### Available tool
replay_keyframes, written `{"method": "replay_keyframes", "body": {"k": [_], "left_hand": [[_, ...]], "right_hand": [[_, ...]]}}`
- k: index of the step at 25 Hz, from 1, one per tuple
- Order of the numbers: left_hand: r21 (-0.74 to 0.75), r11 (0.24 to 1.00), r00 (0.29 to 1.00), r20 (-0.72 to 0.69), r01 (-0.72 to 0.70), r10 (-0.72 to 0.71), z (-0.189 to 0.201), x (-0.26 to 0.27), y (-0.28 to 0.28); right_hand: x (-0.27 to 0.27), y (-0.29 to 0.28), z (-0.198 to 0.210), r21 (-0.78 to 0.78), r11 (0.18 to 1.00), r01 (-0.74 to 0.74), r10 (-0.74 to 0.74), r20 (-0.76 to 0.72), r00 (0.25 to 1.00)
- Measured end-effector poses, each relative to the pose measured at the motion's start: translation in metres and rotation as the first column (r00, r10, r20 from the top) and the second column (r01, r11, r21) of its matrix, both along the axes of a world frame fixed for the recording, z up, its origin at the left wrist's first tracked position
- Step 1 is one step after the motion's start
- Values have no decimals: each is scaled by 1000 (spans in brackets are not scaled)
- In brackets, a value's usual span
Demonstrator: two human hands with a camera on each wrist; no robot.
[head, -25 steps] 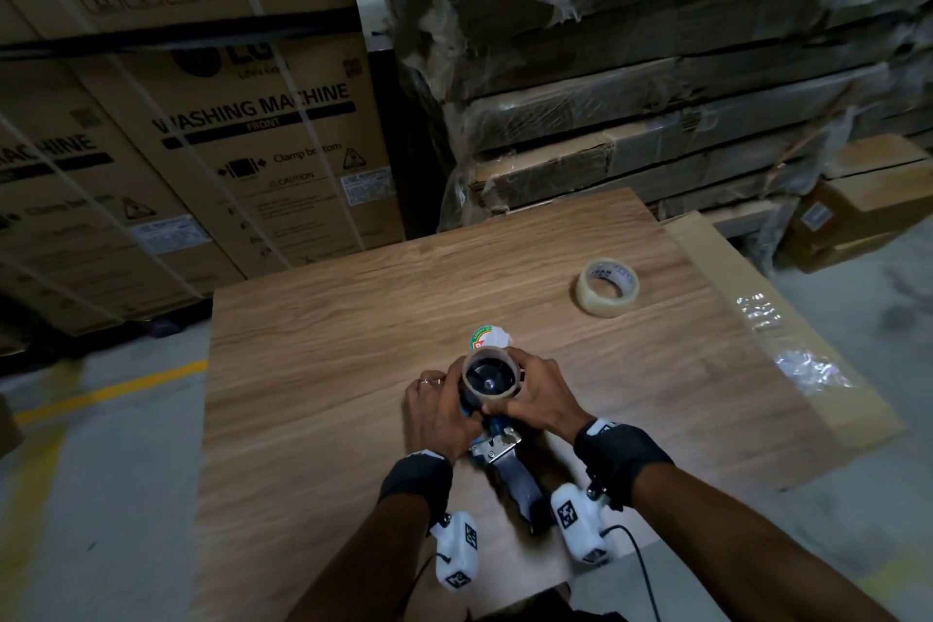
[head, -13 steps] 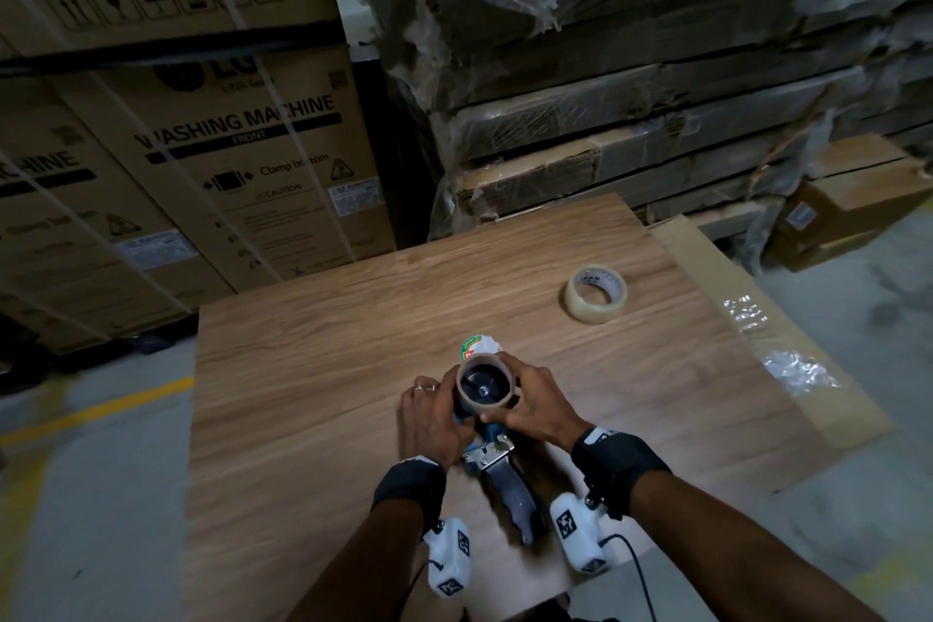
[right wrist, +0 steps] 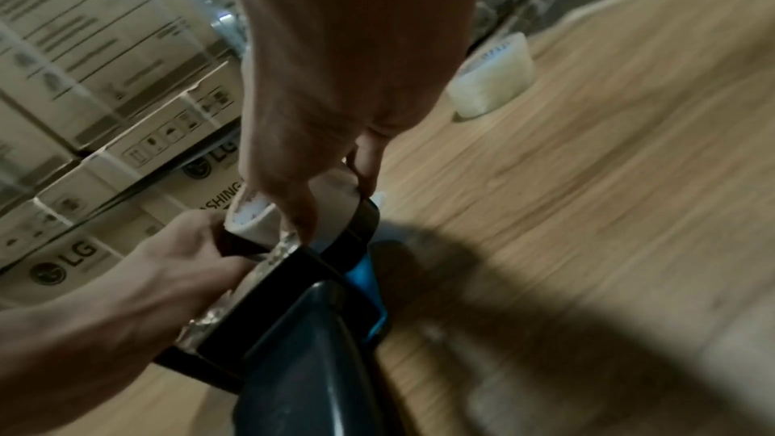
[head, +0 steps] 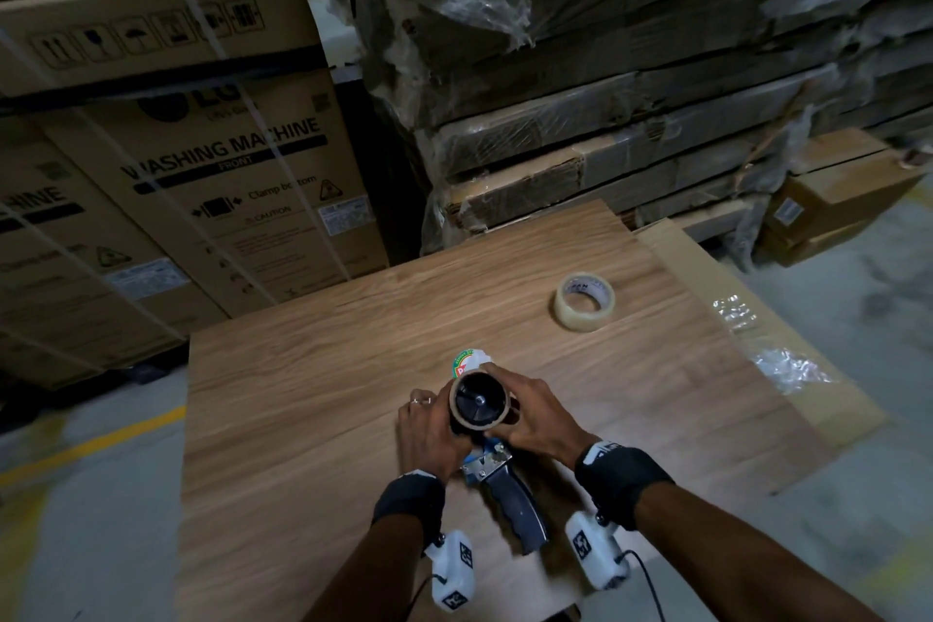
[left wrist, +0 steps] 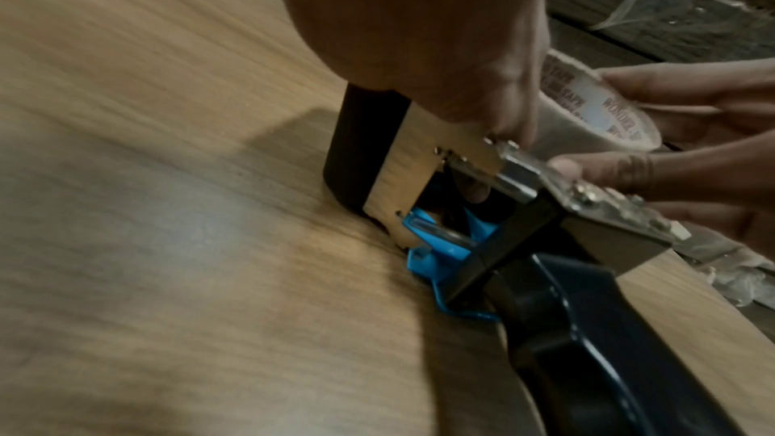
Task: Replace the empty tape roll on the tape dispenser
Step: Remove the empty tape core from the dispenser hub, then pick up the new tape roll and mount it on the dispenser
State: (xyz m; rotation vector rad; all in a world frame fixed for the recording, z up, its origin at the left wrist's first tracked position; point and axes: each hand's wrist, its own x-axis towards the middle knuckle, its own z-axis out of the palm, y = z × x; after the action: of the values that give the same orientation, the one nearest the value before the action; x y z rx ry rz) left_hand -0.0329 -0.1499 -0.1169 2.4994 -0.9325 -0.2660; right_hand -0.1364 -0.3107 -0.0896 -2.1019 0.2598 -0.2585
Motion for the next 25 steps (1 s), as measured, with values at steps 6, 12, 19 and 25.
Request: {"method": "replay_keyframes", "body": {"k": [6, 12, 19, 25], "left_hand": [[3, 1000, 1000, -9, 21, -21, 6, -1, -4], [21, 1000, 1000, -10, 14, -14, 22, -5, -10], [-18, 999, 998, -54, -34, 33, 26, 4, -20], [15, 998, 995, -76, -62, 63, 26, 6, -27]], "right_hand": [[-5, -10, 3, 104, 994, 25, -26, 8, 1000], [-39, -46, -7, 145, 954, 263, -257, -59, 965], [-105, -129, -21, 70, 816, 574, -556, -175, 812], [-137, -173, -25, -12, 754, 657, -650, -160, 743]]}}
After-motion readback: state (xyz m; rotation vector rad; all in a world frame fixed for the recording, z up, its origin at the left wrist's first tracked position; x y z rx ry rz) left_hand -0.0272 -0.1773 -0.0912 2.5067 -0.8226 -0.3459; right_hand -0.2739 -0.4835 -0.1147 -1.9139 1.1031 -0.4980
